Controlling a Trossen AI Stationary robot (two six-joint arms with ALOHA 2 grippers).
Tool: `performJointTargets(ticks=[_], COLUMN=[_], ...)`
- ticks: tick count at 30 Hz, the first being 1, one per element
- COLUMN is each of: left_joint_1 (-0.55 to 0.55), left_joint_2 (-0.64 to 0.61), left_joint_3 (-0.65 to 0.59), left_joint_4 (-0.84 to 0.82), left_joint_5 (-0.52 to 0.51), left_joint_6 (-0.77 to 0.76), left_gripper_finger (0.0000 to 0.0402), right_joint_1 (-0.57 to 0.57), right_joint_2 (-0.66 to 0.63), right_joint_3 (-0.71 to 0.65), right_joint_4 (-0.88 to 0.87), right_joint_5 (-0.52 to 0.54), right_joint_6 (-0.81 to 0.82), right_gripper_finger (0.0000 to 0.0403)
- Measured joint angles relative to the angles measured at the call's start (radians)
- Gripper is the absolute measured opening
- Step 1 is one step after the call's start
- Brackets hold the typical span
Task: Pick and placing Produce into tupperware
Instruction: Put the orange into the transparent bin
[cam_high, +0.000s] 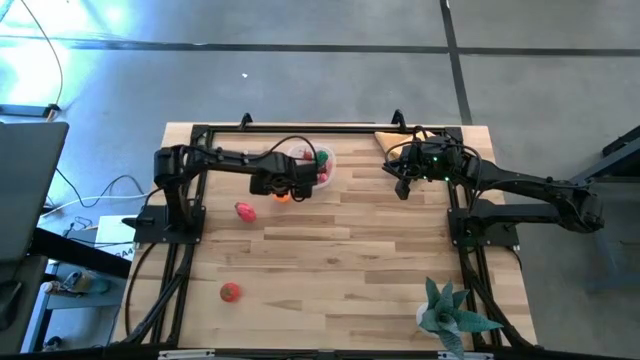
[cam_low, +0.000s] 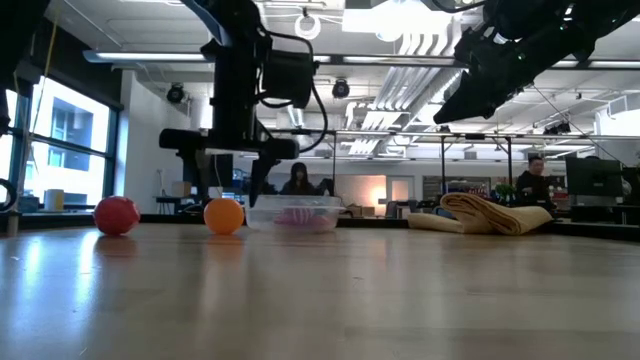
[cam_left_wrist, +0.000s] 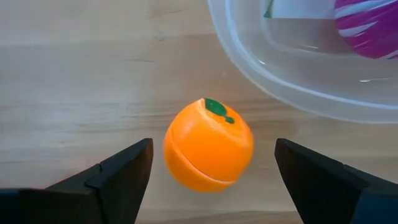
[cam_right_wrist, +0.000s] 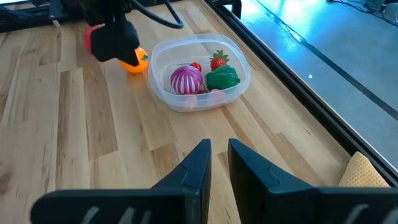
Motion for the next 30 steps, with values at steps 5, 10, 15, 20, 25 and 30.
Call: performJointTargets(ticks=[5,10,15,20,25,30], left_joint_1=[0.0,0.0,0.0,0.0,0.0,0.0], left_joint_2=[0.0,0.0,0.0,0.0,0.0,0.0], left_joint_3=[-0.023,-0.045,-0.072,-0.078,-0.078,-0.077], left_joint_4=[0.033,0.053,0.081,0.096,0.093,0.09], left_joint_5=[-0.003,-0.004,-0.006,-0.007,-0.007,-0.001], left_joint_6=[0.0,-0.004,-0.011,-0.026,-0.026,-0.02], left_gripper_finger=[0.0324,0.0319,0.0309,0.0297,0.0275,0.0242], right_joint_1=[0.0,0.0,0.0,0.0,0.0,0.0], right_joint_2=[0.0,0.0,0.0,0.0,0.0,0.0], right_joint_3=[0.0,0.0,0.0,0.0,0.0,0.0], right_joint_4=[0.0,0.0,0.0,0.0,0.0,0.0], right_joint_5=[0.0,0.0,0.0,0.0,0.0,0.0], right_joint_6=[0.0,0.0,0.0,0.0,0.0,0.0], right_gripper_finger=[0.0044,0.0044,0.0044,0.0044,0.0044,0.0044])
